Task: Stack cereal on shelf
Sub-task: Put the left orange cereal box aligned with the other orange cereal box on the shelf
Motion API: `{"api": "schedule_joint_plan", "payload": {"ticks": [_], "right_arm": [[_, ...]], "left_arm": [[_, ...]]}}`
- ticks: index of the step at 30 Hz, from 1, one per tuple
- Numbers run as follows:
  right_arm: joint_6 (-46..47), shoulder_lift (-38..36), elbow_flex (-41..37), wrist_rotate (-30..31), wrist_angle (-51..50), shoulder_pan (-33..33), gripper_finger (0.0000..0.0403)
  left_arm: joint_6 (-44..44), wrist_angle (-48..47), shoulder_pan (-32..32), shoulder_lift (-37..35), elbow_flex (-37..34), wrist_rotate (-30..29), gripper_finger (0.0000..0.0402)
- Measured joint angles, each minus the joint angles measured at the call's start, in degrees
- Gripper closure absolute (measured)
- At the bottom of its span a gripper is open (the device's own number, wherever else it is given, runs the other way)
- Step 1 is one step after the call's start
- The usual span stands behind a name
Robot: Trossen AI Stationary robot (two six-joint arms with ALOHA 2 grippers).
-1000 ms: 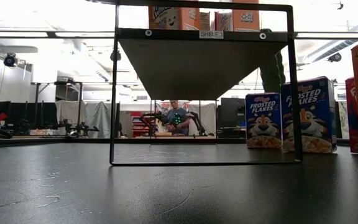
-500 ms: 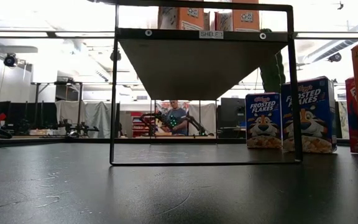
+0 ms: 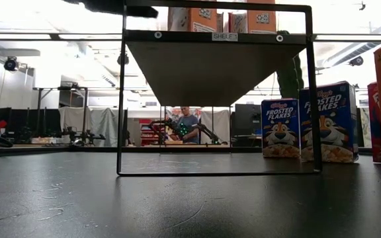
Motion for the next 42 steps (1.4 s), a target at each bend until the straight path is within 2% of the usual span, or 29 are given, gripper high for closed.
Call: {"api": "schedule_joint_plan", "payload": {"ticks": [8, 17, 28, 42], "right_arm": [[0.09, -0.02, 0.0, -0.04, -0.16, 0.0, 0.0394], [-0.18, -0.02, -0.75, -0.05, 1.97, 0.0, 0.0394], [-2.27, 0.0, -5.54, -3.32, 9.34, 0.0, 0.0394], [-1.66, -0.5, -6.75, -3.27, 5.16, -0.02, 0.0394]], "left_arm": [[0.15, 4.5, 4.22, 3.12, -0.28, -0.07, 0.0326], [0.64, 9.14, 6.01, 6.14, 0.07, -0.1, 0.0326], [0.44, 9.05, 4.98, 5.37, 0.07, -0.09, 0.0326], [0.17, 6.81, 1.66, 4.39, 0.07, -0.05, 0.0326]]}}
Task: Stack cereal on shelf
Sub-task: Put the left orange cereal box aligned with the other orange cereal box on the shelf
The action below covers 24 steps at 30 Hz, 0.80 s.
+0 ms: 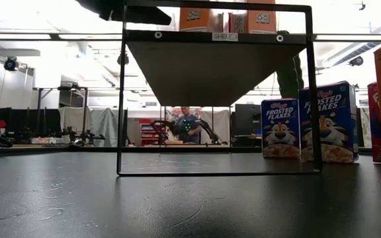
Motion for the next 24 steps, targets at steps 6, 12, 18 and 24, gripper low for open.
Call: {"api": "schedule_joint_plan", "payload": {"ticks": [6, 12, 18, 24], "right_arm": [[-0.13, -0.74, -0.02, 0.0, -2.36, 0.0, 0.0394], [-1.29, -2.64, -0.2, -0.02, -4.5, 0.0, 0.0394], [-1.34, -4.17, -0.2, 0.0, -5.08, 0.01, 0.0394], [-0.7, -4.26, -0.2, -0.02, -3.34, 0.65, 0.0394]], "left_arm": [[-0.06, -0.02, 0.0, -0.02, 0.0, 0.0, 0.0326], [-0.09, 0.02, 0.0, -0.02, 0.0, 0.0, 0.0326], [-0.23, 0.14, 0.0, -0.02, -0.02, 0.03, 0.0326], [-0.55, 0.16, 0.0, -0.02, -0.04, 0.33, 0.0326]]}}
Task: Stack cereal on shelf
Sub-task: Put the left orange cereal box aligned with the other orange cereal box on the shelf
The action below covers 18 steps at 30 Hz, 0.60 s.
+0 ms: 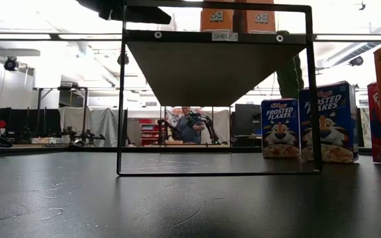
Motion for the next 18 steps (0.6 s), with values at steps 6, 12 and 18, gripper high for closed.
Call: {"api": "schedule_joint_plan", "payload": {"ticks": [6, 12, 18], "right_arm": [[-1.08, 0.13, -2.01, -0.01, 5.51, 0.25, 0.0394], [-1.34, 0.17, -4.49, -0.01, 7.14, 0.25, 0.0394], [-0.81, 0.15, -5.42, -0.03, 6.08, 0.25, 0.0394]], "left_arm": [[-0.53, -0.04, 0.0, 0.0, 0.0, 0.04, 0.0326], [-0.55, -0.16, 0.0, 0.0, 0.0, 0.09, 0.0326], [-0.55, -0.17, 0.0, 0.0, -0.11, 0.11, 0.0326]]}}
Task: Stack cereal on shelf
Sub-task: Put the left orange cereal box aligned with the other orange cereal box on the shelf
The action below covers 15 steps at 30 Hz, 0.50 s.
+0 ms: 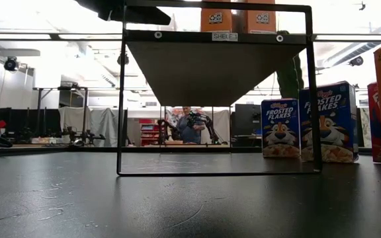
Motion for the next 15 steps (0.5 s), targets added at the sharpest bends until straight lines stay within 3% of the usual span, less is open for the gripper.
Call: {"api": "schedule_joint_plan", "payload": {"ticks": [15], "right_arm": [[-1.31, -2.0, 0.32, 0.01, -4.24, 0.0, 0.0394]], "left_arm": [[-0.01, 0.15, 0.0, -0.02, 0.0, 0.0, 0.0326]]}}
